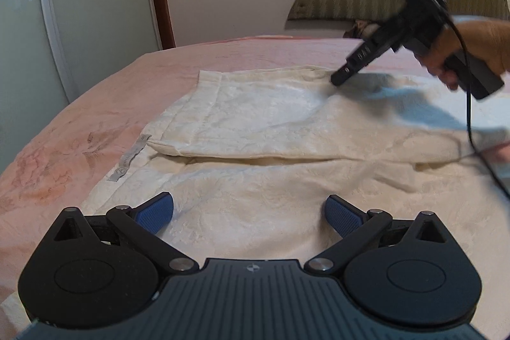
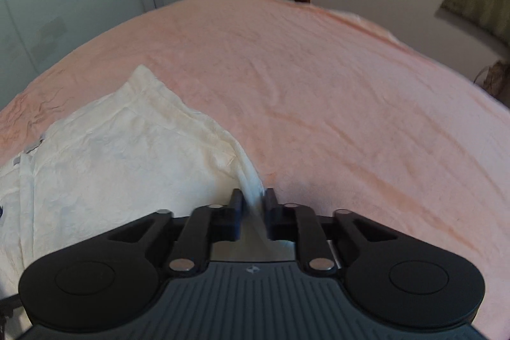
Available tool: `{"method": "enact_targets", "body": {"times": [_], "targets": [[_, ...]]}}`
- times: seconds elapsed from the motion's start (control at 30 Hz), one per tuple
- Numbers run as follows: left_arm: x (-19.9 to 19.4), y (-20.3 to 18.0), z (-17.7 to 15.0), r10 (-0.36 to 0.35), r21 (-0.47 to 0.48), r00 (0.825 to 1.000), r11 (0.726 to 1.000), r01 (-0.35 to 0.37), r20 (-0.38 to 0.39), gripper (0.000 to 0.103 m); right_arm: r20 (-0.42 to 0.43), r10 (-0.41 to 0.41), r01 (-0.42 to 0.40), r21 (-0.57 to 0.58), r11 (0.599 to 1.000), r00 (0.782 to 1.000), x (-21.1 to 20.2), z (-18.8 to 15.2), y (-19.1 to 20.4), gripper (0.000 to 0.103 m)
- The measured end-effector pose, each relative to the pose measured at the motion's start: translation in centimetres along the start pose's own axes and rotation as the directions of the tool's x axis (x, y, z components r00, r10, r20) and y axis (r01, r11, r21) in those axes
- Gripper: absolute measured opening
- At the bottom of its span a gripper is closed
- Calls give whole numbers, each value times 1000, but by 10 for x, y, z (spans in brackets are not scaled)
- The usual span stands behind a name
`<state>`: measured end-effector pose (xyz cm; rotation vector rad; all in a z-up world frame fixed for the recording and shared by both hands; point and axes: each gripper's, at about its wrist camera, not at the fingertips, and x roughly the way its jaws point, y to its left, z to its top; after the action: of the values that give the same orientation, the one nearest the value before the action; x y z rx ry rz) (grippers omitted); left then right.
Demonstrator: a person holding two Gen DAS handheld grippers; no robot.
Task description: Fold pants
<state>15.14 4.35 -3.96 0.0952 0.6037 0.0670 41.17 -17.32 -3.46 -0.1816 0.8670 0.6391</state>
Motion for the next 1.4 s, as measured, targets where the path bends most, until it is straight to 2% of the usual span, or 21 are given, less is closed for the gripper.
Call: {"method": "enact_targets", "body": {"times": [0.1,0.2,0.27,0.37,0.47,0.57,0.63,0.67,0.7,0.73,0.77,0.8,0.83,0.87,0.97,1.0,1.03,1.1,1.2,1.3,1.4], "targets": [[-10,21,5,-23,-118,998,993,30,60,103,67,-107,115,-132,985,992,-19,-9,34,7],[-26,50,13,-62,-283,989,954,98,136,102,163,-181,219,-261,940,970,-51,-24,80,7],[-35,71,15,-129,-405,972,892,200,196,103,225,-212,284,-367,886,951,-76,-42,117,7],[-45,94,19,-263,-530,927,764,370,268,103,285,-210,326,-460,826,935,-114,-76,167,7],[-45,99,27,-338,-572,894,687,448,294,103,302,-188,323,-499,804,935,-139,-110,208,6],[-32,103,25,-329,-673,908,613,414,259,103,307,-169,310,-497,811,936,-150,-136,235,6],[-18,105,21,-293,-718,926,590,370,236,99,313,-165,305,-477,824,935,-152,-149,244,6],[-10,108,21,-287,-738,937,585,337,201,88,316,-162,299,-456,838,935,-154,-153,245,6],[0,110,21,-302,-759,940,571,313,160,61,319,-163,297,-435,850,934,-153,-156,246,6],[10,112,20,-332,-780,933,545,308,137,45,325,-167,300,-419,857,931,-153,-158,246,6],[18,115,15,-370,-801,920,508,317,129,14,333,-176,312,-413,856,926,-154,-162,246,6],[22,115,12,-390,-814,912,485,319,125,5,334,-193,328,-417,848,923,-151,-164,246,7],[24,117,12,-387,-818,914,484,312,119,5,336,-216,353,-427,833,917,-149,-168,248,8],[22,116,13,-373,-806,920,505,308,118,5,337,-248,386,-444,808,908,-147,-173,251,11],[13,115,18,-348,-754,927,570,327,140,4,320,-358,479,-522,706,877,-144,-187,247,38],[10,113,21,-338,-734,930,594,330,144,4,317,-400,510,-536,673,860,-145,-191,240,53],[6,111,22,-329,-716,933,616,328,145,4,306,-439,534,-545,647,845,-146,-196,232,56],[1,108,23,-317,-700,937,637,323,144,4,262,-479,538,-548,641,838,-154,-202,214,56],[-3,104,23,-302,-678,943,664,314,140,4,208,-533,549,-549,630,820,-163,-211,190,55],[-5,101,23,-288,-662,950,690,293,120,4,205,-625,603,-597,530,753,-151,-221,171,50],[-14,107,21,-299,-632,948,716,296,106,5,154,-662,596,-614,517,734,-133,-221,152,4]]}}
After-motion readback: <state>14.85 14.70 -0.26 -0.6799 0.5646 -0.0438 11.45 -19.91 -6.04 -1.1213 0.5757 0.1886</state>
